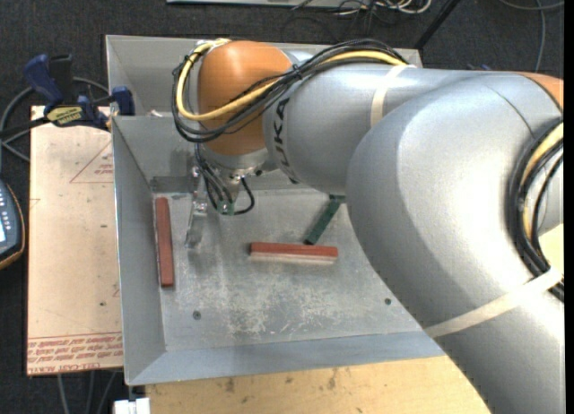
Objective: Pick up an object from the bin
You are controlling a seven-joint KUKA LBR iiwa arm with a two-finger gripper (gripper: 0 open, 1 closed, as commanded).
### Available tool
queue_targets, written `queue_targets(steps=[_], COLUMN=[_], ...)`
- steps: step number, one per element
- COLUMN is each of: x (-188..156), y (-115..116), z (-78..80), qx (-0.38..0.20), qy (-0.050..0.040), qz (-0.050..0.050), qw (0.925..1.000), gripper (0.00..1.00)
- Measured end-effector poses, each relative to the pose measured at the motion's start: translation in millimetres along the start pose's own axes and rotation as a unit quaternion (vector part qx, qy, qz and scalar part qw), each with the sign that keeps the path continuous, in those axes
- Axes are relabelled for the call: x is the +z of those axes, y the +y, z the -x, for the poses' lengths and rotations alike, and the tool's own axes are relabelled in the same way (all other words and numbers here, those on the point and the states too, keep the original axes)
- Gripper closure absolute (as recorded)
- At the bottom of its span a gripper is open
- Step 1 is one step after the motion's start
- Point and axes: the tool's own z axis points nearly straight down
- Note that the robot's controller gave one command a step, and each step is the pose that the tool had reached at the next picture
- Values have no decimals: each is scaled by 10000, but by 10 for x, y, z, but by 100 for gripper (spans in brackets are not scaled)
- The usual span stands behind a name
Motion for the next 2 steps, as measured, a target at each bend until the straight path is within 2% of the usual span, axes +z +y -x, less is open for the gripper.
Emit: queue_targets(steps=[1, 2], x=[-1036, 233], y=[312, -150], z=[-111, -120], qx=[889, 1965], qy=[-32, 36], qz=[32, -21], qw=[9960, 9805], gripper=[0, 0])
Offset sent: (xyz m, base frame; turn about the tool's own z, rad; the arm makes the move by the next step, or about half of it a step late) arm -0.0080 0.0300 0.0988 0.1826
